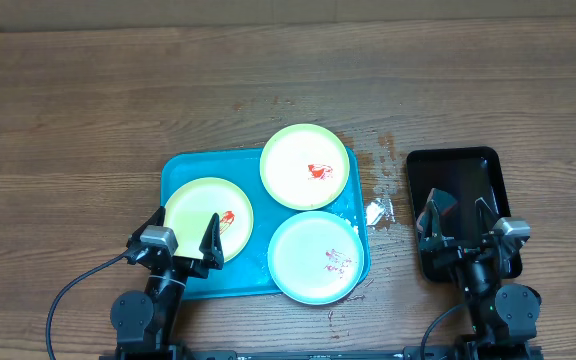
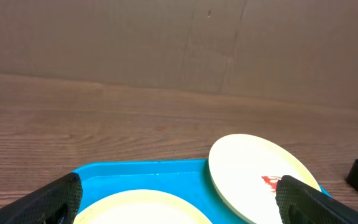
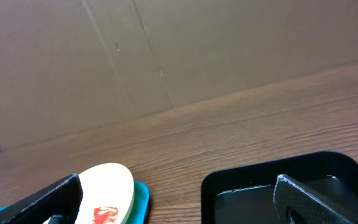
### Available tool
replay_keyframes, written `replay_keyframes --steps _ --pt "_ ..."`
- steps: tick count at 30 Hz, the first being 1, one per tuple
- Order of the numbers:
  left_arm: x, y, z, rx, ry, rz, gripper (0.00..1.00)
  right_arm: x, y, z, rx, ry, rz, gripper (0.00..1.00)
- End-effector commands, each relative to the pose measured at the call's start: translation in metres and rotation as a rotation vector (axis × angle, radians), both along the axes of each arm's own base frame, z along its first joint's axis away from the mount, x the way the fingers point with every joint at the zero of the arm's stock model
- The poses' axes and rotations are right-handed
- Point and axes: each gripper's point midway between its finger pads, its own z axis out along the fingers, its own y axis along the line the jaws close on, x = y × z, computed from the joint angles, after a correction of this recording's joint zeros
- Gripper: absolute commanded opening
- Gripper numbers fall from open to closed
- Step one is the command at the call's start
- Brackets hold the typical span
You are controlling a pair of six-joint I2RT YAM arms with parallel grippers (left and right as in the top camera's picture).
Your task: Clean dirty plates on tray and stack at the side
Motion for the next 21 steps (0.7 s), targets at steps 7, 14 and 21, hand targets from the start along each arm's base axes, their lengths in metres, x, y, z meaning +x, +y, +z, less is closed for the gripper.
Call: replay_keyframes --steps 7,14,21 --pt "0.0001 0.0028 0.0001 -0.012 -0.003 0.015 1.00 0.0006 -0.0032 -0.0028 0.001 0.001 -0.017 1.00" --pt "0.0001 0.0028 0.0000 -0.012 -0.002 0.015 1.00 0.0006 -0.0032 -0.0028 0.001 0.001 -0.017 1.00" --pt "0.0001 0.0027 0.0003 -0.012 -0.003 0.015 1.00 0.0009 -0.0021 -0.0046 0.000 0.009 -0.013 1.00"
